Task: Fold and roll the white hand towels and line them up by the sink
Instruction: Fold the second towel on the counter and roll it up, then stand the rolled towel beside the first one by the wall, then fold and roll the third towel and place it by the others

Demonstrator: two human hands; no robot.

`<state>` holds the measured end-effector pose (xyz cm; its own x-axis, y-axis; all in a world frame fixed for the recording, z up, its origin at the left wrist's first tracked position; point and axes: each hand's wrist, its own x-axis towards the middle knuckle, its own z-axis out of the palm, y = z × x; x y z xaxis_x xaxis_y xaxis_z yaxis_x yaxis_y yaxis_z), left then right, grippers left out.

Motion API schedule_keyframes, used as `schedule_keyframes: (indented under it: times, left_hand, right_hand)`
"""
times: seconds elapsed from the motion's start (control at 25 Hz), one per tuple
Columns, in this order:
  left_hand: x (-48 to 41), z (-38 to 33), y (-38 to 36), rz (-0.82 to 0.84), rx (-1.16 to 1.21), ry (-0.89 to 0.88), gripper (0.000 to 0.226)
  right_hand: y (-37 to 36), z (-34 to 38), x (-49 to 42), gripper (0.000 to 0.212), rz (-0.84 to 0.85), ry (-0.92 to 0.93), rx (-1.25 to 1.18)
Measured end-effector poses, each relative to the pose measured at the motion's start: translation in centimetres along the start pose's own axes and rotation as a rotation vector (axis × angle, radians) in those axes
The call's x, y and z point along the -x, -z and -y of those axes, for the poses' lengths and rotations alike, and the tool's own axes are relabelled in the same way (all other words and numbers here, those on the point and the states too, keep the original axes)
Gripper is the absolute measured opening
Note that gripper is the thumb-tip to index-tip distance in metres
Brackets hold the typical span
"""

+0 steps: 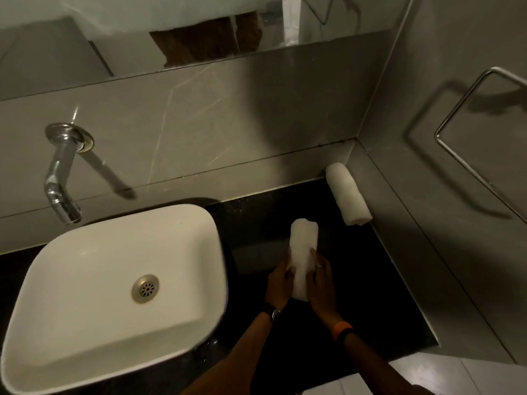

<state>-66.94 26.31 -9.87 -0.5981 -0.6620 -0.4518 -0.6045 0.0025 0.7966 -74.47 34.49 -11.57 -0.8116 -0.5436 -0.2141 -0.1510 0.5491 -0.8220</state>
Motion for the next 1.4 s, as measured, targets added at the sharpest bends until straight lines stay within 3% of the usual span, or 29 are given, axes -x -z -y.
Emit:
schedule_keyframes:
  times: [0.16,0.32,0.48,0.64,0.84,1.0,1.08,1.28,1.4]
  left_hand:
    - [-4.8,-3.9,-1.2,0.009,0.091,-0.181,0.054]
    - [-10.6,-6.8,-3.7,0.025,0.289,-0.16,0.057]
    - [-14.4,-8.3,-5.8,0.05,0.511,-0.097,0.06]
    - [-16.7,-9.0,-6.7,0.044,0.522,-0.08,0.06]
    - [-15.6,-8.7,-4.6,-0.024,0.153,-0.249,0.055]
    - [-12.5,-8.4,2.2,-0.282,-0.468,-0.576,0.052]
    - [-10.3,-7.6,7.4,-0.367,-0.663,-0.657,0.056]
    - [-1.8,0.4,22.5,-0.483,-0.969,-0.457,0.069]
    - [4.2,6.9,31.8,-0.529,-1.011,-0.307,0.072]
  right_hand:
    - [1.6,0.4,-6.2,0.044,-0.035,0.166,0.223]
    - [4.0,-0.4,-13.7,0.047,-0.153,0.426,0.665]
    - [5.4,-1.7,-19.7,0.036,-0.278,0.5,0.676]
    - [5.8,-2.2,-22.0,0.029,-0.299,0.524,0.633]
    - [6.2,-0.3,-20.0,0.041,-0.263,0.483,0.611]
    - [4.9,4.6,-17.0,0.052,-0.197,0.572,0.704]
    - [3.1,8.2,-14.8,0.064,-0.165,0.592,0.717]
    - [-6.7,17.2,-5.6,0.079,-0.032,0.798,0.695]
    - [-15.1,22.1,1.5,0.079,0.043,0.91,0.613]
